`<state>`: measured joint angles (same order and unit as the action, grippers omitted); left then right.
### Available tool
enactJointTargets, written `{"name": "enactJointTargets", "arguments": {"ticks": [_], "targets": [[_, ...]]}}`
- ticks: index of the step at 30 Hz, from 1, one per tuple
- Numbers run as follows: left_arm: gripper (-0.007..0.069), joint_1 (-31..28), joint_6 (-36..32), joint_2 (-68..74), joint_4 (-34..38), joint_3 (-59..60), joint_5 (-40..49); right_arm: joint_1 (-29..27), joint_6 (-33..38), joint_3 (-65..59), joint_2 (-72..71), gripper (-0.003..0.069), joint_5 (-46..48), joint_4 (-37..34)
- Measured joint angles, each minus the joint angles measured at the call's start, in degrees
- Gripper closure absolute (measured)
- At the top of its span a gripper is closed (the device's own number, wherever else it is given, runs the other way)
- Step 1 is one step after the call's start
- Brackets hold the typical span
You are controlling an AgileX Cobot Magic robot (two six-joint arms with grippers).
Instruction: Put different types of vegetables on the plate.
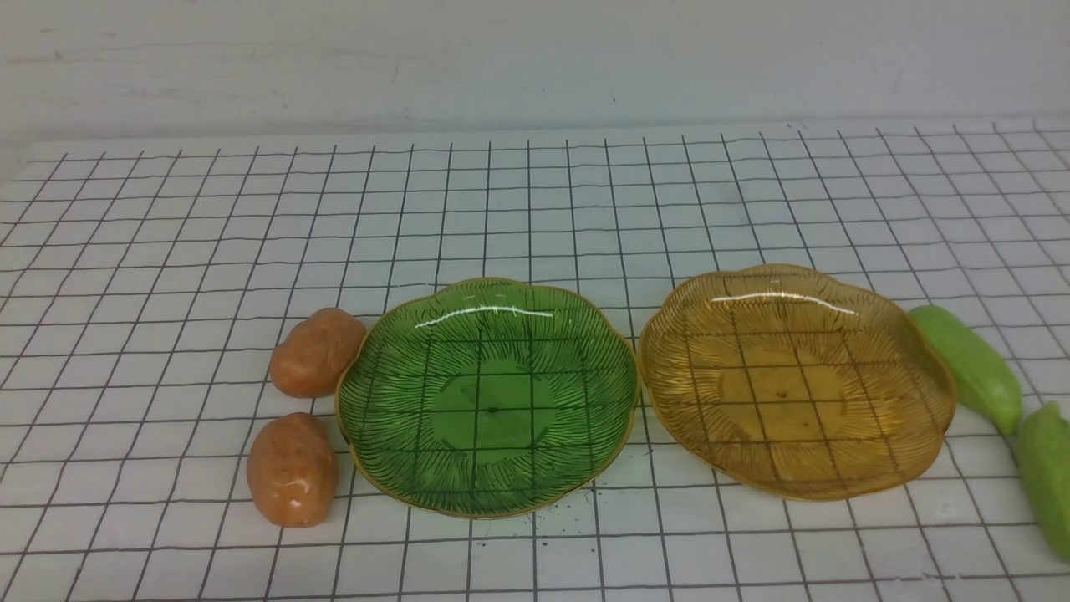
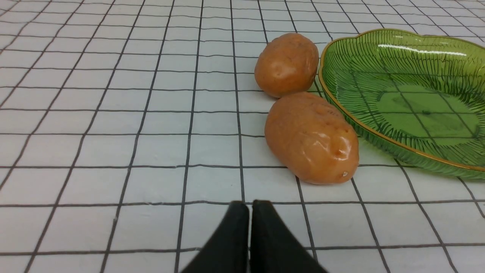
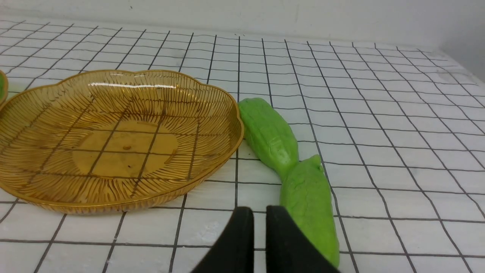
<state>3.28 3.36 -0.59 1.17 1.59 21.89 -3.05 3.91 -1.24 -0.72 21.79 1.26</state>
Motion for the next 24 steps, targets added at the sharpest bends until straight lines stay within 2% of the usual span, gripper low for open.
{"name": "enactJointTargets", "arguments": {"ticks": [15, 17, 18, 19, 20, 22, 23, 24], "targets": [[0.0632, 0.0, 0.3, 0.0, 0.5, 0.0, 0.0, 0.0, 0.6, 0.0, 0.0, 0.0613, 0.0, 0.0], [0.0632, 0.0, 3.2, 0.0, 5.8, 0.1, -1.2, 0.0, -1.5, 0.0, 0.0, 0.0613, -0.3, -4.7], [0.0632, 0.0, 5.0, 0.0, 8.8, 0.1, -1.8, 0.0, -3.9, 0.0, 0.0, 0.0613, -0.3, -8.9], [0.0632, 0.0, 8.6, 0.0, 15.1, 0.1, -3.2, 0.0, -7.0, -0.1, 0.0, 0.0613, -0.4, -15.2], [0.0632, 0.0, 9.7, 0.0, 17.1, 0.1, -3.5, 0.0, -7.6, -0.1, 0.0, 0.0613, -0.4, -16.3], [0.0632, 0.0, 15.1, 0.0, 28.5, 0.1, -4.8, 0.0, -14.2, -0.3, 0.0, 0.0613, -0.6, -28.9], [0.0632, 0.0, 16.2, 0.0, 30.4, 0.1, -5.0, 0.0, -15.2, -0.4, 0.0, 0.0613, -0.6, -31.1], [0.0632, 0.0, 18.0, 0.0, 37.2, 0.1, -5.7, 0.0, -18.1, -0.4, 0.0, 0.0613, -0.9, -38.6]]}}
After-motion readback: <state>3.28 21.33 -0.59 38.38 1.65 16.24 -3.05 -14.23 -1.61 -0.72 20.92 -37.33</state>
